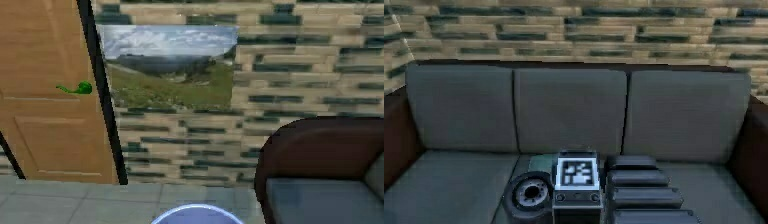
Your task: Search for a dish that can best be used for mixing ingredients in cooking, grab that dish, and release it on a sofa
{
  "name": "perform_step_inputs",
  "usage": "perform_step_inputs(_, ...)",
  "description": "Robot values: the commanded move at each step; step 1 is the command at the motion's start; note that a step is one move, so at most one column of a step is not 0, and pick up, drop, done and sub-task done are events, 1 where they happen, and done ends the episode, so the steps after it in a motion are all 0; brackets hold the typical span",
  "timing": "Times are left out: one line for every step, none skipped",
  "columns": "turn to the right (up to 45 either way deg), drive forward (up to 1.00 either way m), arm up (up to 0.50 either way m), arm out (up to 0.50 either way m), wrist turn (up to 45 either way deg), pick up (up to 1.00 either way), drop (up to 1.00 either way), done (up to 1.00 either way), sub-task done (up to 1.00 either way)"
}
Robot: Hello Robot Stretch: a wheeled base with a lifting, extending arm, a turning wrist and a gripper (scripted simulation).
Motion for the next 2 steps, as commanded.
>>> perform_step_inputs(-45.0, 0.0, 0.0, 0.0, 0.0, 0.0, 0.0, 0.0, 0.0)
perform_step_inputs(-42.0, 0.0, 0.0, 0.0, 0.0, 0.0, 0.0, 0.0, 0.0)
